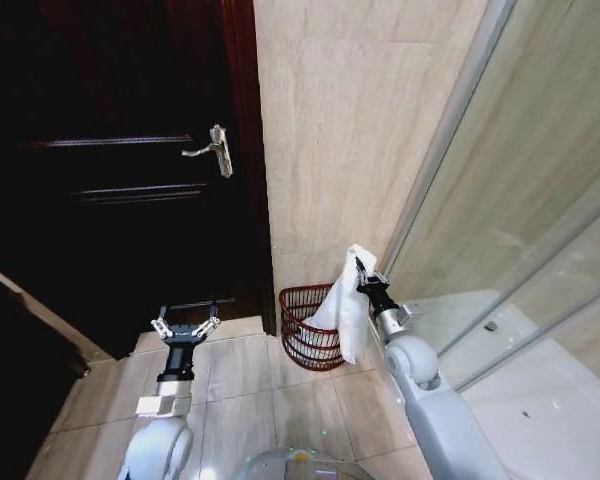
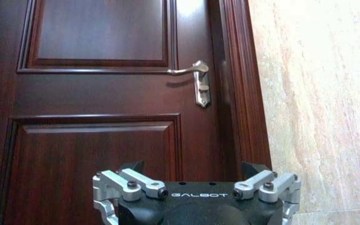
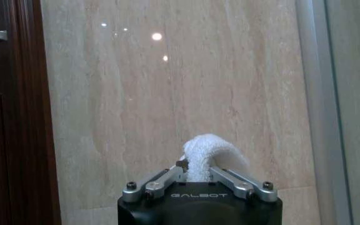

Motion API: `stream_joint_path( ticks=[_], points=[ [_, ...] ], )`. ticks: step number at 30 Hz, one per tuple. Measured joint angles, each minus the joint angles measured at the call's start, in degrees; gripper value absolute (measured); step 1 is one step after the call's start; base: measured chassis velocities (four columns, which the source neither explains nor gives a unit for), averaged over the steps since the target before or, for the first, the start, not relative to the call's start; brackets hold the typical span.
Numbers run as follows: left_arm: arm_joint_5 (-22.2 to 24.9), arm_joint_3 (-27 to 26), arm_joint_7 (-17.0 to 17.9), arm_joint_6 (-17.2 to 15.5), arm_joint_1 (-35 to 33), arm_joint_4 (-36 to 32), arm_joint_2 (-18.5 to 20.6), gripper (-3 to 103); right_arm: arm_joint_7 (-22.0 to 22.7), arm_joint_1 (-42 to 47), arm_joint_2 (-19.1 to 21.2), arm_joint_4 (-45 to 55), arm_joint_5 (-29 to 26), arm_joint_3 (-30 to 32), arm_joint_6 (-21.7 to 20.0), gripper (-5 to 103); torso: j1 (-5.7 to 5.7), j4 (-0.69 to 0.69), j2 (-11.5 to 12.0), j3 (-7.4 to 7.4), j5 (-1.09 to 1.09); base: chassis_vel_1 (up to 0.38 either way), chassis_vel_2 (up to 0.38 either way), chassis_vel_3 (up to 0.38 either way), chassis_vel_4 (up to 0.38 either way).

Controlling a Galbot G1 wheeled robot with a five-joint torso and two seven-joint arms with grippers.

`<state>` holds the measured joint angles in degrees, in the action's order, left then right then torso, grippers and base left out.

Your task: Discard the used towel into the hamper.

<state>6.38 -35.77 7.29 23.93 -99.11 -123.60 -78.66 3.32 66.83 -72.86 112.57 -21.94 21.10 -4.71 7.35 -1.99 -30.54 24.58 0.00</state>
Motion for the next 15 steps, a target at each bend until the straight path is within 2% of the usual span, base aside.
stream_joint_path(
  ticks=[15],
  points=[
    [-0.50,0.21,-0.16,0.17,-0.07,0.18,-0.30,100,0.05,-0.18,-0.09,-0.04,-0.43,0.47,0.94,4,-1.58,0.00,3.67,-2.06,0.00,0.000,0.000,0.000,0.000]
  ],
)
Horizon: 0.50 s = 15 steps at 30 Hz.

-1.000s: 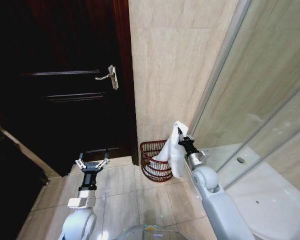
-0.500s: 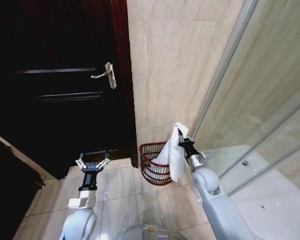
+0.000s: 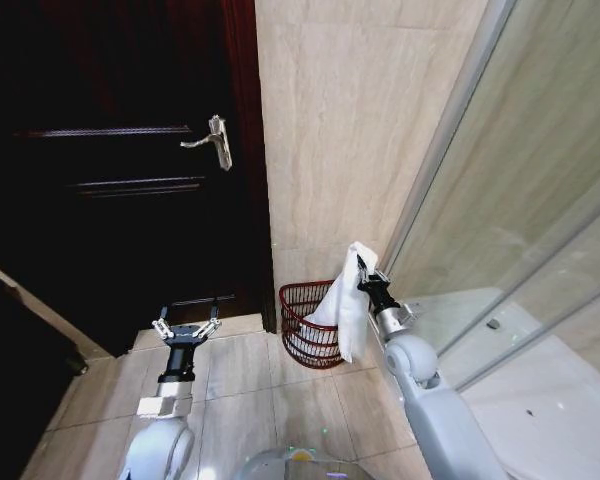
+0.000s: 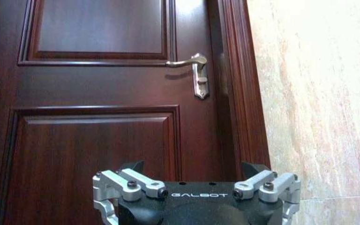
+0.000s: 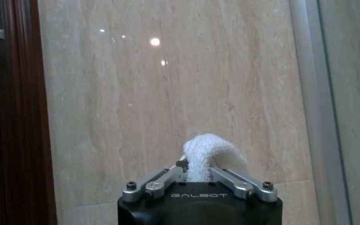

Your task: Discard the used towel into the hamper.

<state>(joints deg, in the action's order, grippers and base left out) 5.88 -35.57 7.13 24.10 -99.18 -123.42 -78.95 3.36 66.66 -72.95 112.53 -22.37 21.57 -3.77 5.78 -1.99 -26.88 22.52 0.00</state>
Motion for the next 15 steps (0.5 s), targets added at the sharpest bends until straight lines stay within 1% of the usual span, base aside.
stream_joint_path(
  ticks=[3,4,5,8,9,11,14,15],
  points=[
    [-0.01,0.00,0.01,0.37,0.08,0.18,0.00,100,0.00,0.20,0.10,0.27,0.13,0.03,0.00,4,-0.11,0.00,0.28,-0.14,0.00,0.000,0.000,0.000,0.000],
    [-0.07,0.00,0.03,0.63,0.19,0.35,0.01,103,0.02,0.27,0.13,0.47,0.17,0.03,-0.01,4,-0.18,0.00,0.45,-0.24,0.00,0.000,0.000,0.000,0.000],
    [-0.14,0.00,0.09,0.76,0.25,0.48,-0.01,101,0.07,0.22,0.17,0.71,0.16,0.01,-0.01,4,-0.23,0.01,0.57,-0.31,0.00,0.000,0.000,0.000,0.000],
    [-0.22,0.02,0.16,0.80,0.24,0.57,-0.10,101,0.35,-0.24,0.32,0.94,0.01,-0.18,-0.04,4,-0.27,0.01,0.65,-0.35,0.00,0.000,0.000,0.000,0.000],
    [-0.36,0.04,0.20,0.88,0.16,0.66,-0.19,99,1.01,-1.34,0.66,1.26,-0.44,-0.48,-0.14,4,-0.28,0.01,0.66,-0.36,0.01,0.000,0.000,0.000,0.000],
    [-0.48,0.05,0.21,0.95,0.09,0.73,-0.27,99,1.27,-1.94,0.85,1.51,-0.71,-0.54,-0.30,4,-0.28,0.00,0.66,-0.37,0.00,0.000,0.000,0.000,0.000],
    [-0.98,0.06,0.32,1.18,-0.24,1.04,-0.54,99,2.29,-5.84,2.13,2.96,-3.10,-0.56,-1.89,4,-0.27,0.00,0.62,-0.34,0.00,0.000,0.000,0.000,0.000],
    [-0.98,0.06,0.32,1.18,-0.24,1.04,-0.54,99,2.29,-5.84,2.13,2.96,-3.10,-0.56,-1.89,4,-0.27,0.00,0.62,-0.34,0.00,0.000,0.000,0.000,0.000]
  ],
)
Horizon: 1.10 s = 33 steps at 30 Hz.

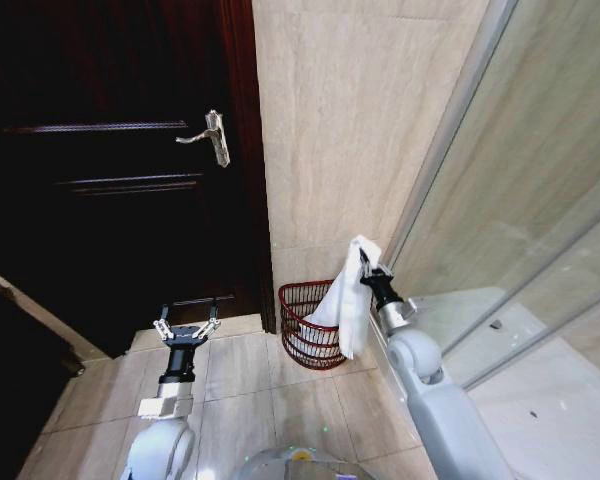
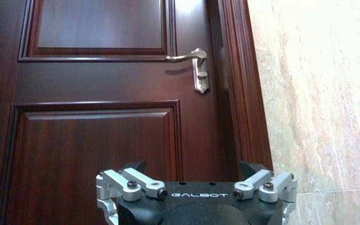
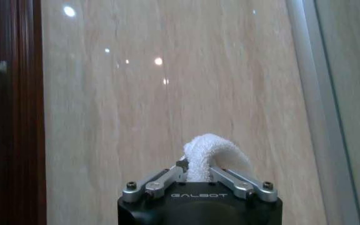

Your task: Discard the used towel into the hamper.

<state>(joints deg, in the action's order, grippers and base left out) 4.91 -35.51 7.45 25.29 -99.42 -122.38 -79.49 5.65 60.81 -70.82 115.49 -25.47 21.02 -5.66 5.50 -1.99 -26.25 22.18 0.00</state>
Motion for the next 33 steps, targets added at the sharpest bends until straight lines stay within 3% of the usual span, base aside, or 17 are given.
stream_joint_path(
  ticks=[9,15,26,33],
  points=[
    [-0.48,-0.06,0.54,-0.34,-0.14,-0.06,0.12,99,1.48,-9.53,1.44,0.41,-5.00,-1.40,-2.79,4,0.10,0.00,-0.23,0.12,-0.01,0.000,0.000,0.000,0.000],
    [-1.47,0.62,1.37,-0.74,-0.04,0.42,0.02,99,-1.28,-12.89,-0.59,-9.13,-4.19,-3.21,0.63,4,0.15,0.00,-0.33,0.19,0.00,0.000,0.000,0.000,0.000],
    [-1.07,0.81,2.34,-1.37,0.54,0.13,0.03,100,-3.26,-7.27,-4.74,-16.83,-0.38,-3.84,4.46,4,0.20,0.01,-0.45,0.24,0.00,0.000,0.000,0.000,0.000],
    [-0.60,0.48,2.48,-1.56,1.04,0.15,-0.54,100,-1.66,-2.57,-3.50,-14.72,-0.35,-5.02,1.71,4,0.22,0.01,-0.51,0.27,0.00,0.000,0.000,0.000,0.000]
  ],
)
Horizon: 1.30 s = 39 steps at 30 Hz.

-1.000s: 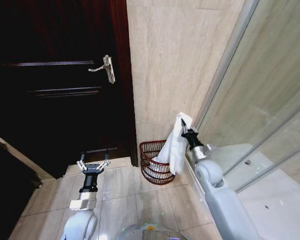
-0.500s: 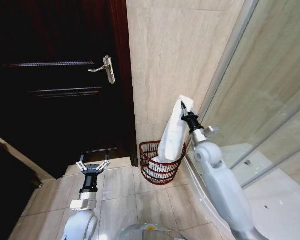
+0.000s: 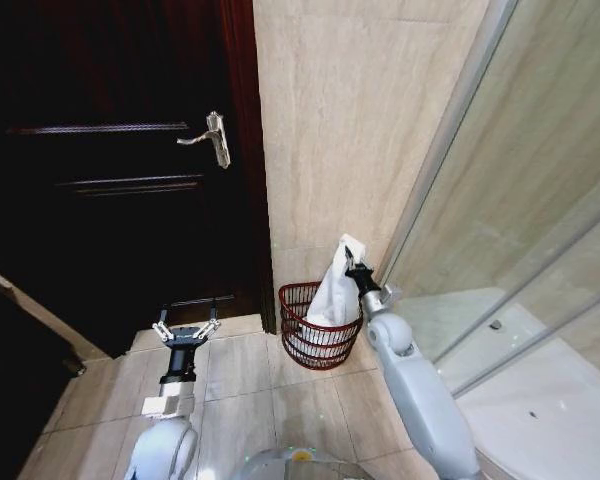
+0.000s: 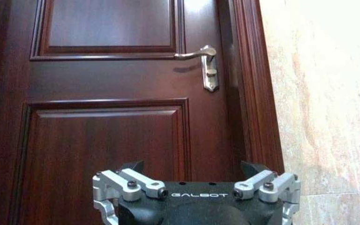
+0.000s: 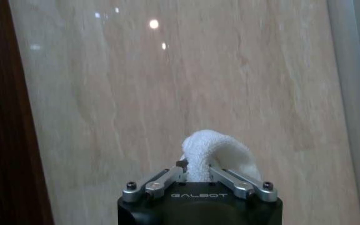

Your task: Discard the used towel into the hamper.

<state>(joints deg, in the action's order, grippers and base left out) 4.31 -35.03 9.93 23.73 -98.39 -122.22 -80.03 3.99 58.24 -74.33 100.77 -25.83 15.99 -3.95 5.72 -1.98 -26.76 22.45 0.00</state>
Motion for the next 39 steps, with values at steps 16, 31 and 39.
stream_joint_path(
  ticks=[16,31,39],
  points=[
    [1.32,-1.55,-0.15,0.93,-0.38,-0.06,-0.30,100,10.47,4.46,8.78,10.42,-16.30,-1.53,-16.32,4,0.03,-0.01,-0.06,0.03,0.01,0.000,0.000,0.000,0.000],
    [2.38,-2.32,-0.23,2.06,-0.15,1.97,0.12,100,21.16,-1.65,15.69,11.59,-37.44,-7.30,-35.69,4,0.04,0.00,-0.09,0.05,-0.01,0.000,0.000,0.000,0.000],
    [2.31,-2.14,-0.32,2.11,0.45,2.79,0.17,100,24.49,-8.14,15.06,4.96,-41.86,-13.80,-36.81,4,0.05,0.00,-0.09,0.06,0.00,0.000,0.000,0.000,0.000]
  ],
)
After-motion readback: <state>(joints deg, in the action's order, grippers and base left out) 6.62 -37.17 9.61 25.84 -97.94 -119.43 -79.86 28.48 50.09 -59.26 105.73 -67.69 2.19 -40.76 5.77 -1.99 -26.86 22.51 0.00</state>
